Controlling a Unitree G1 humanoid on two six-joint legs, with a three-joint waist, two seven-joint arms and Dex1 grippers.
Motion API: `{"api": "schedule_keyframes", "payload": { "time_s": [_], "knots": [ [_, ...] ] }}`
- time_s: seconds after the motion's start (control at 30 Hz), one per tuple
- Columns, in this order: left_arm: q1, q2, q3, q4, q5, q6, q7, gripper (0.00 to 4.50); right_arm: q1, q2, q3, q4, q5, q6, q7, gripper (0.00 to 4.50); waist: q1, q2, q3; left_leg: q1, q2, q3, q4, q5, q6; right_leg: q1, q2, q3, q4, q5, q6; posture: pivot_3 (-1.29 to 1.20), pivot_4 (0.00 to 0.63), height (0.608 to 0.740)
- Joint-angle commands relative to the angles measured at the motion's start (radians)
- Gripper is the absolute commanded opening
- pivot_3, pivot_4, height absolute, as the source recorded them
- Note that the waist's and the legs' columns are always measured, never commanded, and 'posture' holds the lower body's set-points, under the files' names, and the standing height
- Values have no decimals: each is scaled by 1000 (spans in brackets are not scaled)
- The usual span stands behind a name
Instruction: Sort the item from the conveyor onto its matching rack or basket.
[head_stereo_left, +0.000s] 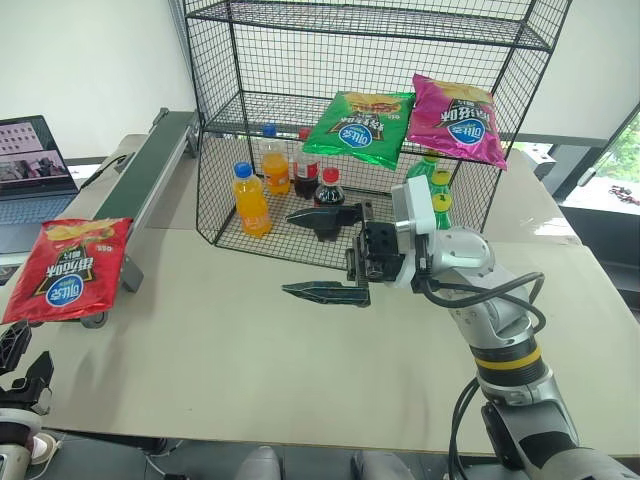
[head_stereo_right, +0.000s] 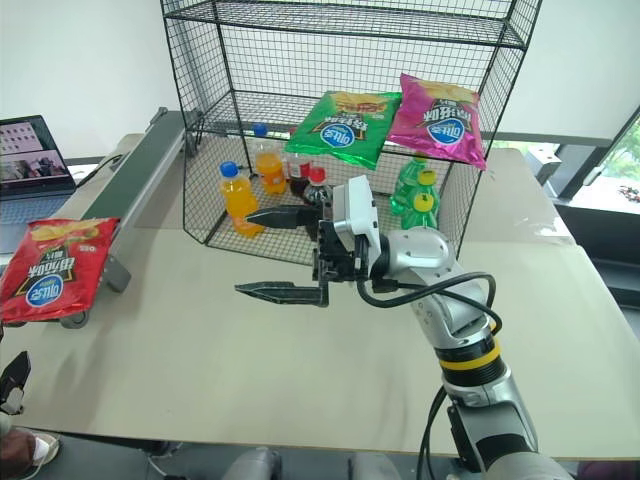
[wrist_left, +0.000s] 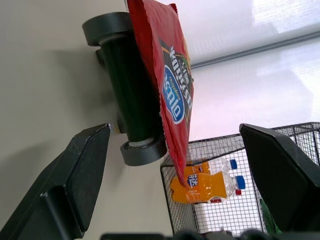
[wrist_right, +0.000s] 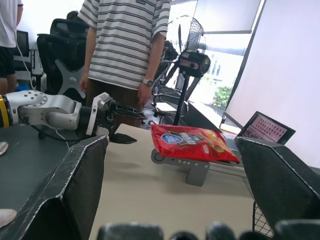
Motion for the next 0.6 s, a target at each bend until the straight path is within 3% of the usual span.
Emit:
{"api": "schedule_keyframes", "payload": {
  "time_s": [0.03,0.33,0.6],
  "knots": [
    [-11,19,13,9,17,3,-22,4409,-6,-1,-22,-38,30,10,-8,4500,0,0,0,0,0,0,0,0,0,0,0,0,0,0,0,0,150,738],
    [-82,40,27,28,43,-11,-17,4409,-4,-6,-32,-45,30,25,-29,4500,0,0,0,0,0,0,-1,0,0,0,0,0,0,0,0,0,150,738],
    [-98,30,94,-31,-33,-43,9,808,12,-6,-37,-65,26,32,-64,4500,-1,-1,0,0,0,0,-1,0,0,-1,0,0,0,0,0,0,150,738]
  ]
}}
